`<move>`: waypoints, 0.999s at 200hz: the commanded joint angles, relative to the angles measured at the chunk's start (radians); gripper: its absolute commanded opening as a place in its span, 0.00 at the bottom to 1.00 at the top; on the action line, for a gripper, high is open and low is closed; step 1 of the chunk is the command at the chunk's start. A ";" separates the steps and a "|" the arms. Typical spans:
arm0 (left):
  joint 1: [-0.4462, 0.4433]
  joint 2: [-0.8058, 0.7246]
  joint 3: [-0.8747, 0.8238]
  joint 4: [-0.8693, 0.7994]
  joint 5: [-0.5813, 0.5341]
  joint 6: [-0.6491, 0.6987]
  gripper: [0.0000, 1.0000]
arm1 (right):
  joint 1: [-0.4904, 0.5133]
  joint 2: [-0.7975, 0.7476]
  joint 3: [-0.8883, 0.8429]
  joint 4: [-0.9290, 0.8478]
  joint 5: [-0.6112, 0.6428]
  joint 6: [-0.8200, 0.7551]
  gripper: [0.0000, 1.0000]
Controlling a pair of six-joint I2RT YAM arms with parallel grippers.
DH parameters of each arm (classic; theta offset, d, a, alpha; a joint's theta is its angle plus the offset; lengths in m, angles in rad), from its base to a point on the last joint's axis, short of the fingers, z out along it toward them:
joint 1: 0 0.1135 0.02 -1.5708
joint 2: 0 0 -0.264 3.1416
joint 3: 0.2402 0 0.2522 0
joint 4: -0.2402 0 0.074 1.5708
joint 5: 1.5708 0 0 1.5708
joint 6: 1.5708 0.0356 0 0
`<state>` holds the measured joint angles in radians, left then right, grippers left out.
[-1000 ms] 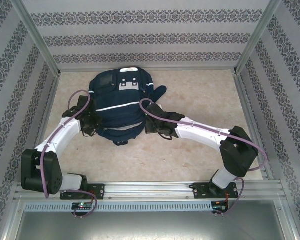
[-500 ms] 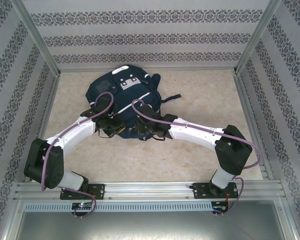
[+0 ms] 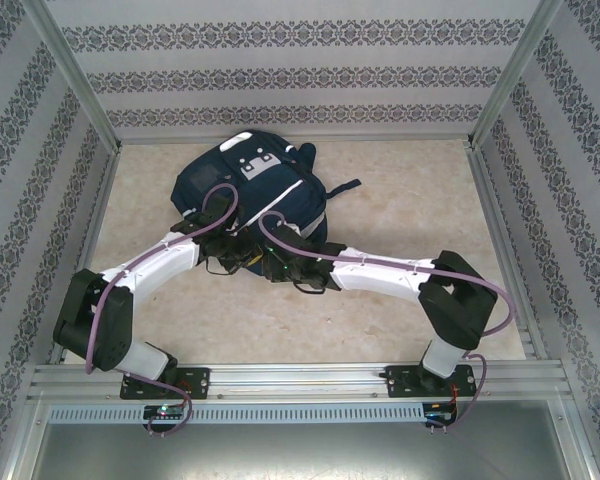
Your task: Pack the student bag
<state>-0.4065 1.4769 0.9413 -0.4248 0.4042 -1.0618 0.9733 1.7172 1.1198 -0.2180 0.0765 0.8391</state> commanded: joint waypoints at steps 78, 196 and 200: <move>-0.012 -0.012 0.023 0.085 0.044 0.002 0.00 | 0.011 0.157 0.161 -0.112 0.154 0.043 0.29; -0.012 -0.008 0.042 0.066 0.034 0.005 0.00 | -0.001 0.118 0.089 -0.112 0.255 0.002 0.22; -0.012 -0.009 0.043 0.065 0.035 0.004 0.00 | -0.001 0.124 0.095 -0.111 0.259 -0.002 0.22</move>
<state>-0.4068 1.4776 0.9413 -0.4095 0.4191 -1.0660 0.9905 1.8210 1.2144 -0.3046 0.2508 0.8688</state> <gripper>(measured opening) 0.054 0.221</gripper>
